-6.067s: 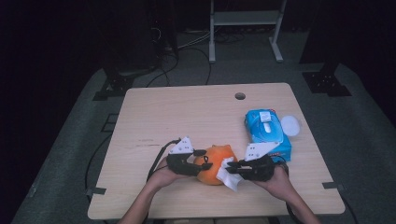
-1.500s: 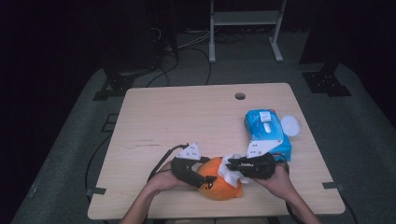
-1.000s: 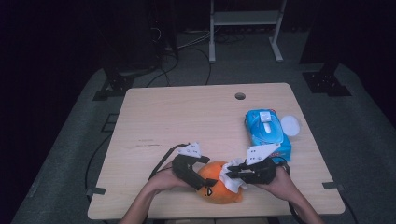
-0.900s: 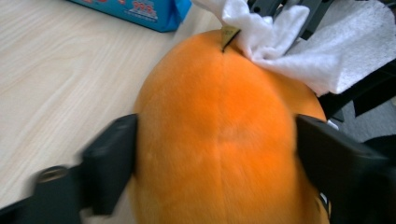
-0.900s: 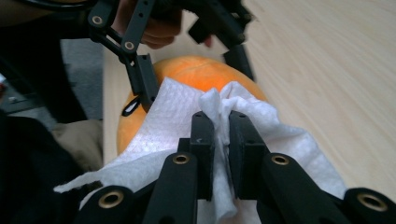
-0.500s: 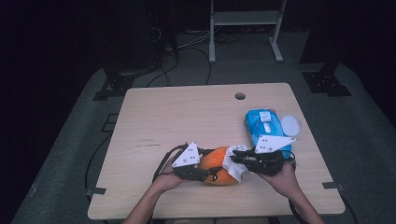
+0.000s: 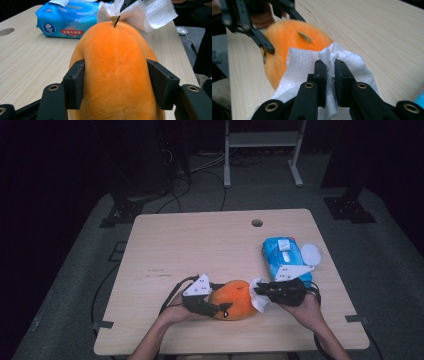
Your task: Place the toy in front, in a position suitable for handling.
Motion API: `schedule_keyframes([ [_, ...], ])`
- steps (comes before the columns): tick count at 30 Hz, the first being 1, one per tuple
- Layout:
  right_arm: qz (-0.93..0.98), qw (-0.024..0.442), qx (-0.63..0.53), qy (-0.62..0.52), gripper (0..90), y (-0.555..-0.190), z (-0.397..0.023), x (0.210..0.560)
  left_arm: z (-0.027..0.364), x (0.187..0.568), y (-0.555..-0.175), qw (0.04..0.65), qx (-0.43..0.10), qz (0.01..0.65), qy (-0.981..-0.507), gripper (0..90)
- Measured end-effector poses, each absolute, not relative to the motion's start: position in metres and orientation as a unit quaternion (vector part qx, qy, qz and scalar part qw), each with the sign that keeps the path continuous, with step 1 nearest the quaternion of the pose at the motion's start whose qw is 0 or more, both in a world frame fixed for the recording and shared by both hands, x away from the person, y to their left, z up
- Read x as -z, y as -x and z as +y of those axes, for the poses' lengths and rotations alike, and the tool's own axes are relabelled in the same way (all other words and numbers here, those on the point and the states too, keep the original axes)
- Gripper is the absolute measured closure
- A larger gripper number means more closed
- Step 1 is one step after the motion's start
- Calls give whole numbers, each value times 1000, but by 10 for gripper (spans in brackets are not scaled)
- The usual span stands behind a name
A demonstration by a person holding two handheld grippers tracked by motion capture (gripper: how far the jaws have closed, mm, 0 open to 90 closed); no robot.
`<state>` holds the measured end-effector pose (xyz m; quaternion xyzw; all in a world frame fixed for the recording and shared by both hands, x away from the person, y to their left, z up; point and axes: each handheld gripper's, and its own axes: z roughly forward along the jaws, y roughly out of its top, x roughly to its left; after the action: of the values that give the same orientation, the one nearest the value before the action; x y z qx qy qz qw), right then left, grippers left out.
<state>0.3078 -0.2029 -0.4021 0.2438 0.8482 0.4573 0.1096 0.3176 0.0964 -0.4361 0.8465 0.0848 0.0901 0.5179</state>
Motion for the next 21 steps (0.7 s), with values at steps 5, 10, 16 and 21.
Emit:
schedule_keyframes([
  [5,843,103,-481,-216,802,-301,-187,393,93,436,-314,517,-97,66,-848,365],
  [10,846,90,-479,-217,802,-307,-186,399,96,435,-315,513,-95,67,-850,367],
  [16,845,96,-464,-249,802,-314,-209,406,94,434,-316,508,-94,65,-853,366],
  [21,836,94,-489,-230,802,-311,-201,396,91,432,-313,506,-98,57,-855,366],
])
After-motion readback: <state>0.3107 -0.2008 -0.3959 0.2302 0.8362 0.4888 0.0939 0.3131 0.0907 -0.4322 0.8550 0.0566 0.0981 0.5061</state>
